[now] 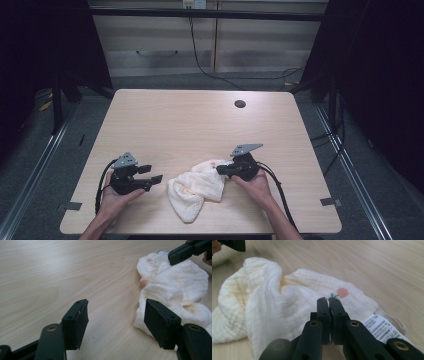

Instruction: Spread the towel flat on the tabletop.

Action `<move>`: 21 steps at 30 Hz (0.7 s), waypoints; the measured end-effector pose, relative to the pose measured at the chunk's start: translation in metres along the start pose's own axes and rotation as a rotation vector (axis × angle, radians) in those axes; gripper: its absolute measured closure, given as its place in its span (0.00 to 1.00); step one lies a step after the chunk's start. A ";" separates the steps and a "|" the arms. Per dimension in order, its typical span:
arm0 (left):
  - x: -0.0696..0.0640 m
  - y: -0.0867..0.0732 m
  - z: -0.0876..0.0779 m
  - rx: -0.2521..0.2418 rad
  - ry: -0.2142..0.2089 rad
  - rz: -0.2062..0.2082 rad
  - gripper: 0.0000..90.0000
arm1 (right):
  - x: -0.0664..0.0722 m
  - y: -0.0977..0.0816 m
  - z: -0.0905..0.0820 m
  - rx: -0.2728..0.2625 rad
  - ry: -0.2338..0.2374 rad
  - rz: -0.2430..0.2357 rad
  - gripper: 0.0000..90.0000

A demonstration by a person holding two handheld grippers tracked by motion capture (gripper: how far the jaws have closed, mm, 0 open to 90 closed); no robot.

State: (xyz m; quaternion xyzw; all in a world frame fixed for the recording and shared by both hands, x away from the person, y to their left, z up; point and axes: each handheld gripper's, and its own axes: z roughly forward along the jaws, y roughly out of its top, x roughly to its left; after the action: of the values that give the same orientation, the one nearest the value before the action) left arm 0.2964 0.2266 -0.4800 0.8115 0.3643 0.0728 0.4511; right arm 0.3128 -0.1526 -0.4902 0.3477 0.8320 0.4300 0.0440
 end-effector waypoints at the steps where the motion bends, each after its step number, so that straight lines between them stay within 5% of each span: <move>1: 0.000 0.000 0.000 0.000 0.000 0.000 0.40 | -0.001 0.001 -0.002 -0.008 -0.002 0.003 0.97; 21: 0.002 0.002 -0.001 -0.019 -0.004 -0.017 0.40 | 0.001 0.023 -0.030 -0.123 0.050 0.018 1.00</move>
State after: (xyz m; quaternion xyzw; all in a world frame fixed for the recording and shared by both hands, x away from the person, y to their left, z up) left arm 0.2982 0.2276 -0.4787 0.8041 0.3696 0.0710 0.4602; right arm 0.3133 -0.1633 -0.4544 0.3410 0.8018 0.4890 0.0408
